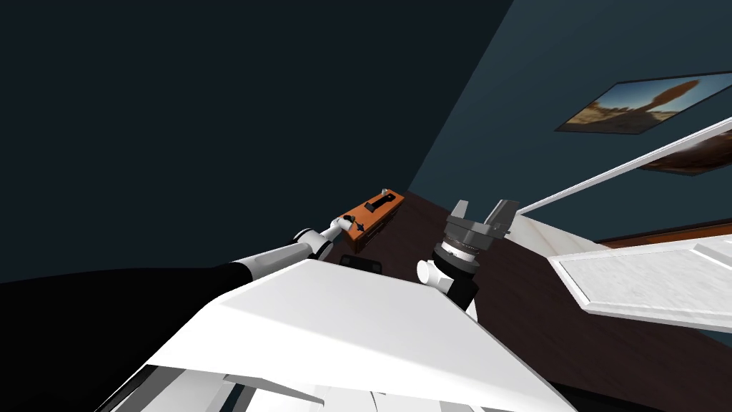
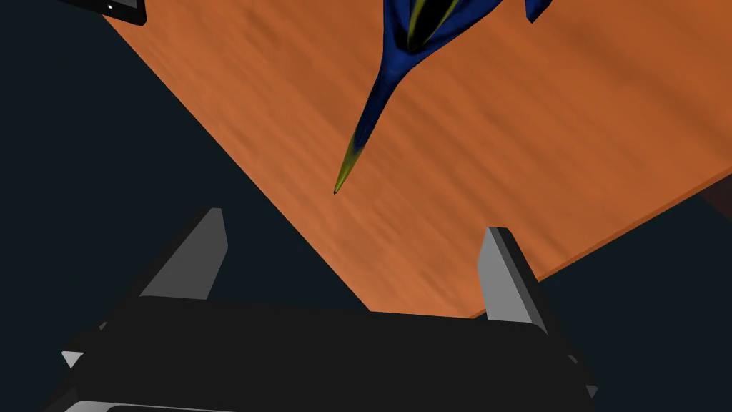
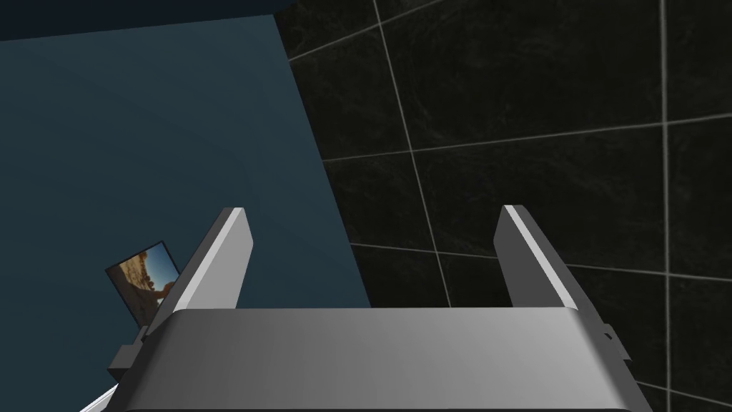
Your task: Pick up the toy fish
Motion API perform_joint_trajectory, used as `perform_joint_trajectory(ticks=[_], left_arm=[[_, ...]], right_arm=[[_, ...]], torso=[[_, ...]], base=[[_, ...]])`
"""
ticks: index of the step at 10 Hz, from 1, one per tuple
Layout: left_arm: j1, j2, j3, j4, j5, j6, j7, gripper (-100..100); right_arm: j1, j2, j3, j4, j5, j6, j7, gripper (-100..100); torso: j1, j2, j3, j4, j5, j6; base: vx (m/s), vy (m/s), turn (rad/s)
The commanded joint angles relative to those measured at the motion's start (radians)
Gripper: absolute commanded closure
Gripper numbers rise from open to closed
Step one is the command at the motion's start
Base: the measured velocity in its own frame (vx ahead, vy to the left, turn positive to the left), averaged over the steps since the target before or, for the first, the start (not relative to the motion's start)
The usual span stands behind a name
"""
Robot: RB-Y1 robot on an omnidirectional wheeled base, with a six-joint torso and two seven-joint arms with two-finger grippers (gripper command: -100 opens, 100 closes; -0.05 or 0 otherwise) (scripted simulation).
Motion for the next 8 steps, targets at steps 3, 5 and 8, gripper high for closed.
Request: perform_joint_trajectory(ticks=[3,5,8], left_arm=[[0.002,-0.049,-0.001,-0.003,0.002,0.037,0.004,-100],[0.002,-0.049,-0.001,0.016,0.002,0.037,0.004,-100],[0.013,-0.082,-0.002,-0.035,0.006,0.047,0.004,-100]], right_arm=[[0.000,0.000,0.000,0.000,0.000,0.000,0.000,0],[0.000,0.000,0.000,0.000,0.000,0.000,0.000,0],[0.000,0.000,0.000,0.000,0.000,0.000,0.000,0]], torso=[[0.000,0.000,0.000,0.000,0.000,0.000],[0.000,0.000,0.000,0.000,0.000,0.000],[0.001,0.002,0.001,0.000,0.000,0.000]], base=[[0.022,-0.030,-0.037],[0.006,-0.018,0.007],[0.005,-0.012,-0.014]])
